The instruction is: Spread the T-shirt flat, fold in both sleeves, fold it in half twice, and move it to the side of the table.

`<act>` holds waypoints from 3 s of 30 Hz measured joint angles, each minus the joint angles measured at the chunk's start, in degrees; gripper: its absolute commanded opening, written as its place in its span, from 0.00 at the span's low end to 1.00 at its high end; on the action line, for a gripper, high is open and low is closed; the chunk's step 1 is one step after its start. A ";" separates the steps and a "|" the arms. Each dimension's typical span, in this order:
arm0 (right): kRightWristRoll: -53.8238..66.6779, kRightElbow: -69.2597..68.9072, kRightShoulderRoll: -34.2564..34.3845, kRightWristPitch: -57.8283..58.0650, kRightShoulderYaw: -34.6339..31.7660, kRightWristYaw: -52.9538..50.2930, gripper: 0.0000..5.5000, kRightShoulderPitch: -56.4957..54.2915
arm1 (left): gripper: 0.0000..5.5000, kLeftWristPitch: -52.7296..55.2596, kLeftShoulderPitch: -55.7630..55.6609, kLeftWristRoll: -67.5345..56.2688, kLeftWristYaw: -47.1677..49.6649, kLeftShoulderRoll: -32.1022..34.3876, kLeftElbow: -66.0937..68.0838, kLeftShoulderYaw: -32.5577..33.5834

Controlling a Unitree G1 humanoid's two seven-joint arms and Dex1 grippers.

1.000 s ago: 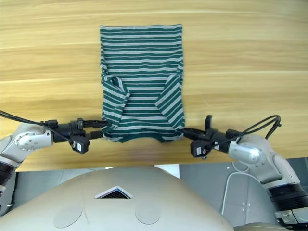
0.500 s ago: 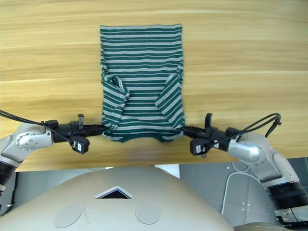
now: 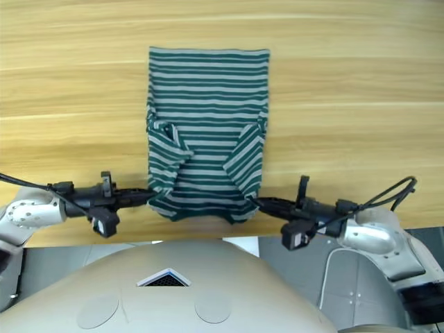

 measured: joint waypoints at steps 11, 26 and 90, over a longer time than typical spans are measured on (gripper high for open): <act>4.47 -0.40 0.65 -7.76 -10.98 -0.55 0.00 11.84 | 0.01 -5.23 11.20 -9.10 -0.41 7.00 -5.21 4.26; -0.44 1.53 10.33 9.07 -6.42 -5.18 0.00 -14.10 | 0.01 5.44 -8.57 -10.08 0.64 -8.07 10.69 5.99; -19.43 49.16 23.69 9.26 17.86 -16.66 0.65 -55.80 | 0.37 40.06 -65.54 -18.82 10.25 -38.83 78.80 40.01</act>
